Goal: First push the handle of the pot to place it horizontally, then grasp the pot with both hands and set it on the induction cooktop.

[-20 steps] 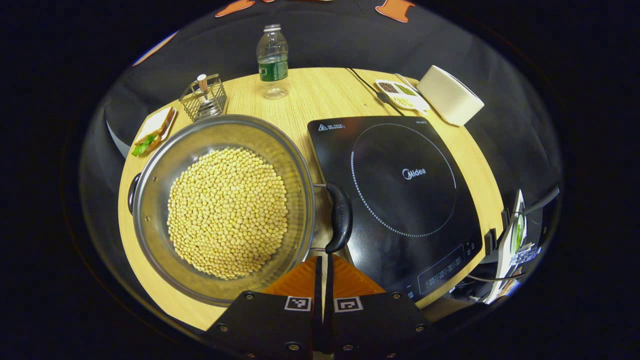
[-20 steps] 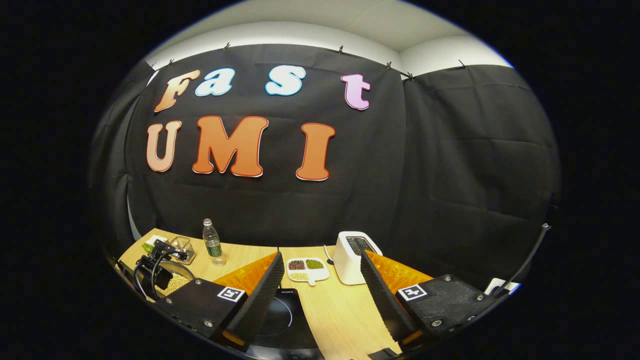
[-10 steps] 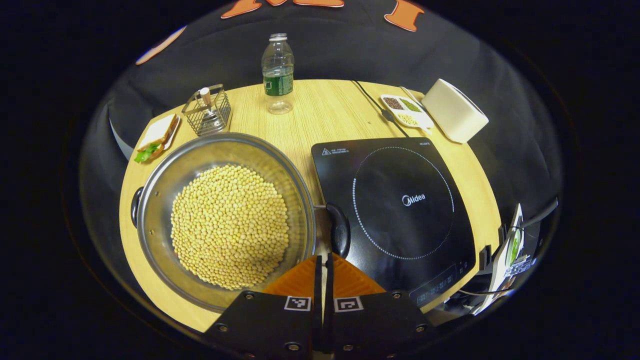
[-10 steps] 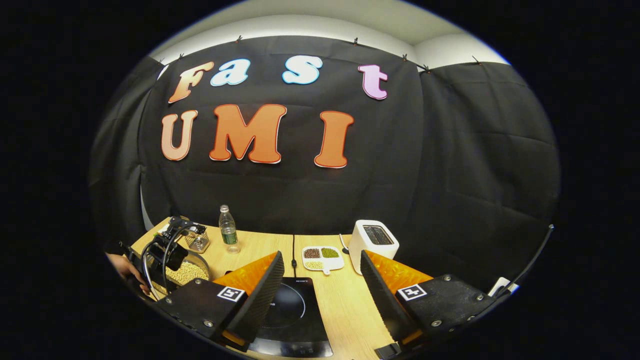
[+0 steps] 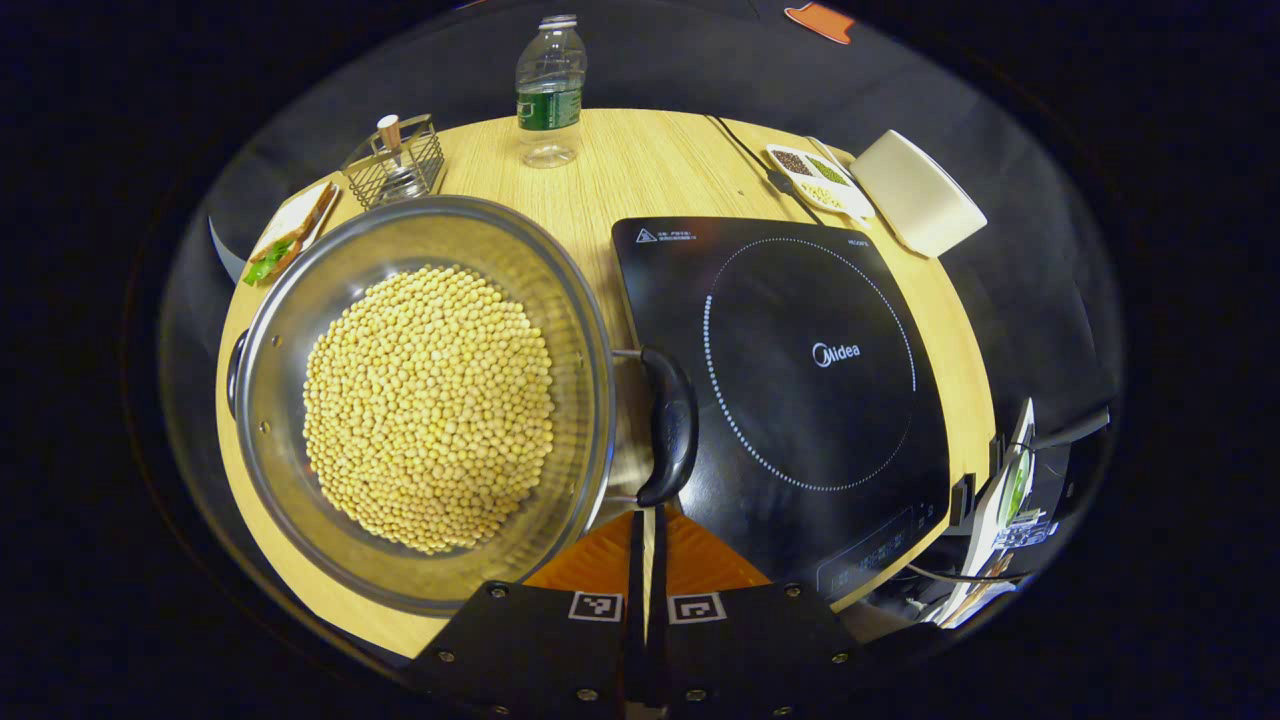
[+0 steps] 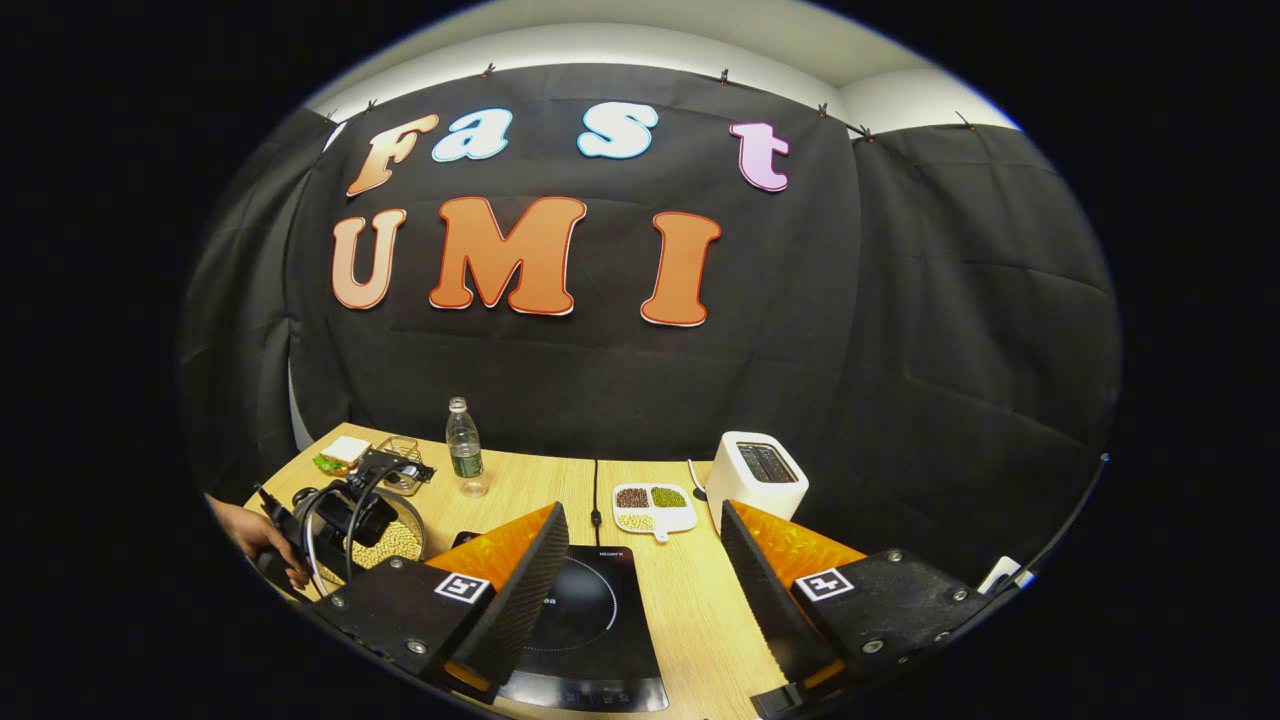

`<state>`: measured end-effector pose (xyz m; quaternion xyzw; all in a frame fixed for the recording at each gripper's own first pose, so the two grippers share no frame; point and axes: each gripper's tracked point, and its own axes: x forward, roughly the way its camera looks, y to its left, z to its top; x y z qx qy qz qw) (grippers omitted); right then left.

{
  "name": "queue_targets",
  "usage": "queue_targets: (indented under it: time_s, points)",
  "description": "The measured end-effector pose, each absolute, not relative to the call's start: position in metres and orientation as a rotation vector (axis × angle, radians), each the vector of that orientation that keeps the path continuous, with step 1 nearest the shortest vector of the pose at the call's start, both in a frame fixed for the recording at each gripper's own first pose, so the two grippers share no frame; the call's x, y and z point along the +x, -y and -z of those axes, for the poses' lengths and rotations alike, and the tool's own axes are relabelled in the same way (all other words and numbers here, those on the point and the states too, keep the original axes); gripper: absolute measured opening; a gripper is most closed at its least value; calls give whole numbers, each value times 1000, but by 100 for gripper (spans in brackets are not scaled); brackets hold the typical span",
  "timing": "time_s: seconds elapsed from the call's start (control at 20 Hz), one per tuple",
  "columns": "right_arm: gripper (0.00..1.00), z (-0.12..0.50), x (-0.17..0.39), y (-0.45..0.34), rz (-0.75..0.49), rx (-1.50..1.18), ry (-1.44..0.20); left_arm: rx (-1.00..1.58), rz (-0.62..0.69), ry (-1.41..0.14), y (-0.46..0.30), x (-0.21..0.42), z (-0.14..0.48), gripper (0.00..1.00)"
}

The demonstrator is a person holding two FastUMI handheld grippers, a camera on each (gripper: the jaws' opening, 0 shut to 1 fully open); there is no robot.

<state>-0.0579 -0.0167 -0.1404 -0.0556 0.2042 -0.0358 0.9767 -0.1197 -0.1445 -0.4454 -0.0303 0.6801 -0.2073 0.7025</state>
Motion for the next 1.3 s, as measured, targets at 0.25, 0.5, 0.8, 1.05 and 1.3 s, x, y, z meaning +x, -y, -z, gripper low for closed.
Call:
queue_targets:
  time_s: [0.25, 0.5, 0.8, 1.05, 1.3]
  points:
    - [95, 147, -62, 16, 67, -128, -433, -59, 436, -1464, 145, -104, 447, 2]
    - [95, 155, -62, 7, 43, -125, -466, -72, 374, -1423, 144, -88, 450, 2]
    - [95, 173, -63, -20, -23, -95, -525, -81, 392, -1361, 148, -62, 456, 2]
    - [95, 194, -63, -46, -87, -74, -595, -77, 415, -1311, 136, -59, 443, 2]
    - [95, 218, -59, -88, -188, -53, -680, -78, 371, -1250, 81, -55, 414, 2]
